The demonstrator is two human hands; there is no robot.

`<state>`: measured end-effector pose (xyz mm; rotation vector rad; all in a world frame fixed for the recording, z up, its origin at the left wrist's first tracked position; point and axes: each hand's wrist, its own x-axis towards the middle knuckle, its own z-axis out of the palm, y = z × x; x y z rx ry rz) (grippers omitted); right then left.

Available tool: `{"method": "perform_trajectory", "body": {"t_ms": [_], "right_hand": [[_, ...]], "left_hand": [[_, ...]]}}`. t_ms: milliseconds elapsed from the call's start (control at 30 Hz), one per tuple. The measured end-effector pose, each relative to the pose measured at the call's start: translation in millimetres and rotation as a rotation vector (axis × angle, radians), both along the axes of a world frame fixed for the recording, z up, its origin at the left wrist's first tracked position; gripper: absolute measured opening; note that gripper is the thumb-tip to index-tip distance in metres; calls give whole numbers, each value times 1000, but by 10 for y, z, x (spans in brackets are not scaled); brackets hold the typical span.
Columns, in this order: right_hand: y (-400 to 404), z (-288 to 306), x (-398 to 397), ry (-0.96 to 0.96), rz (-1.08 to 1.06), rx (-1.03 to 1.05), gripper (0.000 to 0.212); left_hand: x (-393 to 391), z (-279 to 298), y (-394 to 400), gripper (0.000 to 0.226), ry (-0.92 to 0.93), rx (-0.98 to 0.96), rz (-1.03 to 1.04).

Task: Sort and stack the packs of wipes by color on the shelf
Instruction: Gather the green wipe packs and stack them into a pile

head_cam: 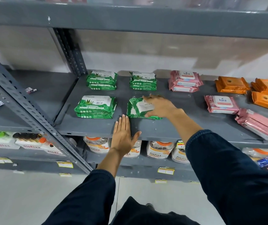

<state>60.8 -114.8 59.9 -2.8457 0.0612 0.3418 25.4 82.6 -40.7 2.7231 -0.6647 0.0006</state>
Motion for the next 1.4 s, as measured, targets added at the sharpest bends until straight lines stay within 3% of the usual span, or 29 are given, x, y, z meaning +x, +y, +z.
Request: {"method": "perform_trajectory", "body": {"t_ms": [267,733,800,867,967,1033,1100,1200,1400], "right_hand": [[257,19,27,-37,-127,-156,86],[309,-44,-37,-93,-83,-218,84],[298,-55,-72,-101,-95,-141,87],[274,-86,-172,-270,-187,47,82],[273,-163,-419,-610,-632,559,57],[302,-219,-546,-590,-922,762,51],[352,-262,-614,-538,-1050,813,49],[512,-245,-607,-448,-1100,926,51],[575,-158,-385,-334,-1069,1097,66]], "left_hand": [[26,-12,-6,94,7,32,-5],[57,29,12,95,59,62,-11],[47,92,8,84,94,16,1],[21,210,-30,70,76,-97,67],[44,440,-150,56,63,-416,217],[147,586,-247,54,223,-625,287],[247,700,-334,54,408,-749,344],[284,787,-413,55,550,-723,400],[172,736,-483,48,535,-665,454]]}}
